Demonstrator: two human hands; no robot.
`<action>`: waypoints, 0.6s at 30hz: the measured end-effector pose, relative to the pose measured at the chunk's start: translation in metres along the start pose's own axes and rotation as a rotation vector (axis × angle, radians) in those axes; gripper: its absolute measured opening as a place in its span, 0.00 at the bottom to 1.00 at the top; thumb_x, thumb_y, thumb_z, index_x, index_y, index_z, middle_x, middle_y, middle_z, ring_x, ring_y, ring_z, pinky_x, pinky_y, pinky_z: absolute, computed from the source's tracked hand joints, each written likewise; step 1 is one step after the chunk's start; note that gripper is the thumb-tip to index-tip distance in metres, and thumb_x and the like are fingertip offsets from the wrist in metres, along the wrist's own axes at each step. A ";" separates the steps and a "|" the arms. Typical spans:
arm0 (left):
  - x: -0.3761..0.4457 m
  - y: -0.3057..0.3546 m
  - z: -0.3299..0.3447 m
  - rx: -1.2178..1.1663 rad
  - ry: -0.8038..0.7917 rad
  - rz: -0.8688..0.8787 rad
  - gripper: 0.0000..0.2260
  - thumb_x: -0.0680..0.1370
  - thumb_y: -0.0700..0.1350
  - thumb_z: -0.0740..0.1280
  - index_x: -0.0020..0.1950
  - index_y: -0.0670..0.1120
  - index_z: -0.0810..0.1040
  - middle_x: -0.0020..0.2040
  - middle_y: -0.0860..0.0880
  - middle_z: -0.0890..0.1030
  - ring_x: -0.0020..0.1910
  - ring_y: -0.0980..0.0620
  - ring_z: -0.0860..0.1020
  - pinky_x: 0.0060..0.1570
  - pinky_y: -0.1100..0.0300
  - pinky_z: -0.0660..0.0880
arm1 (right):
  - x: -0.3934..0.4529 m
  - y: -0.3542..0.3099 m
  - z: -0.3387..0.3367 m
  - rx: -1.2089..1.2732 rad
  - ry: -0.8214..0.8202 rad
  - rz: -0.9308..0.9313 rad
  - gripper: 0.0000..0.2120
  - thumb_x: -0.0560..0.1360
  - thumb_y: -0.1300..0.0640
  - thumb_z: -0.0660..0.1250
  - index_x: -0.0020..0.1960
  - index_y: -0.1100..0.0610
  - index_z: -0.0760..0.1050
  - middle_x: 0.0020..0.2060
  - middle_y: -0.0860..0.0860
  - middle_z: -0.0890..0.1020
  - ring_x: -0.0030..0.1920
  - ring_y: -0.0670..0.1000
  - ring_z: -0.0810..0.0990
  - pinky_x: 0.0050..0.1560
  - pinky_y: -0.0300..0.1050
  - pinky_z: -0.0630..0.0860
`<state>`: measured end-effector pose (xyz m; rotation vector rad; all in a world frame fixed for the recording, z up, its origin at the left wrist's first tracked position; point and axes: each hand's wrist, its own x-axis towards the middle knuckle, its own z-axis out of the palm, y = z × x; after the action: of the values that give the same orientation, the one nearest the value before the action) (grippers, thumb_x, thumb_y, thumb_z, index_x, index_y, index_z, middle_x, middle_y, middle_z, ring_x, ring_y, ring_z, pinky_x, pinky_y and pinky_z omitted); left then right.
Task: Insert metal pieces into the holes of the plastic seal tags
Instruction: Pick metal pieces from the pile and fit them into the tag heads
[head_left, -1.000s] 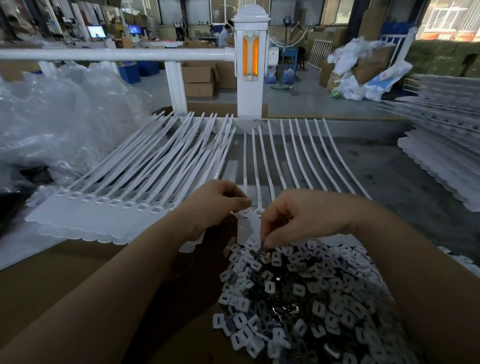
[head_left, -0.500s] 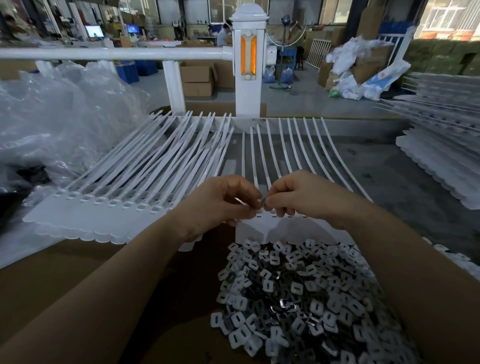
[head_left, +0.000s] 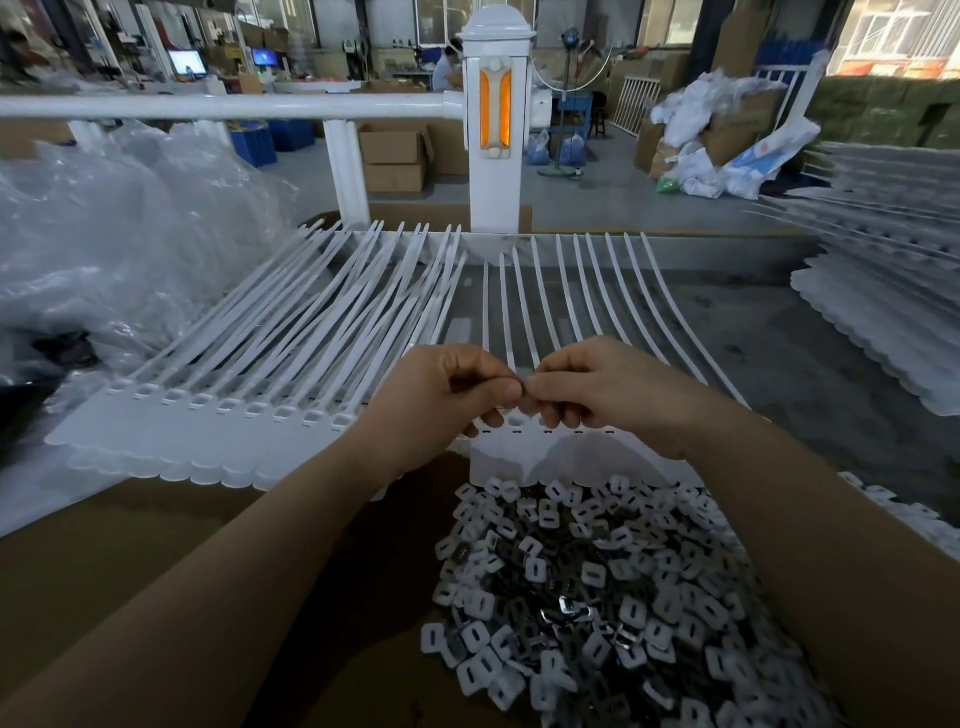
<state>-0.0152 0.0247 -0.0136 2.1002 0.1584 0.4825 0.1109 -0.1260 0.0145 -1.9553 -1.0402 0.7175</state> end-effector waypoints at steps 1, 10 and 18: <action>0.000 0.000 0.000 -0.029 0.013 -0.039 0.03 0.78 0.43 0.69 0.47 0.47 0.83 0.41 0.51 0.85 0.36 0.57 0.81 0.32 0.68 0.75 | 0.001 0.001 0.000 0.002 0.015 -0.003 0.07 0.77 0.54 0.68 0.43 0.55 0.83 0.32 0.48 0.82 0.31 0.42 0.75 0.31 0.32 0.70; 0.003 0.002 0.002 -0.434 0.037 -0.282 0.03 0.78 0.42 0.69 0.47 0.44 0.82 0.43 0.46 0.86 0.37 0.54 0.83 0.32 0.66 0.76 | 0.003 0.002 0.001 0.051 0.127 -0.066 0.02 0.75 0.56 0.71 0.45 0.53 0.82 0.37 0.50 0.85 0.30 0.40 0.77 0.28 0.29 0.69; 0.002 0.003 0.003 -0.467 0.026 -0.286 0.06 0.80 0.40 0.66 0.46 0.44 0.82 0.40 0.46 0.85 0.31 0.53 0.80 0.27 0.64 0.73 | 0.003 0.001 0.004 0.072 0.135 -0.074 0.05 0.77 0.57 0.68 0.43 0.56 0.80 0.28 0.45 0.80 0.27 0.39 0.75 0.27 0.29 0.68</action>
<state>-0.0130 0.0213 -0.0115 1.5842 0.3231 0.3352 0.1095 -0.1223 0.0112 -1.8666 -0.9856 0.5661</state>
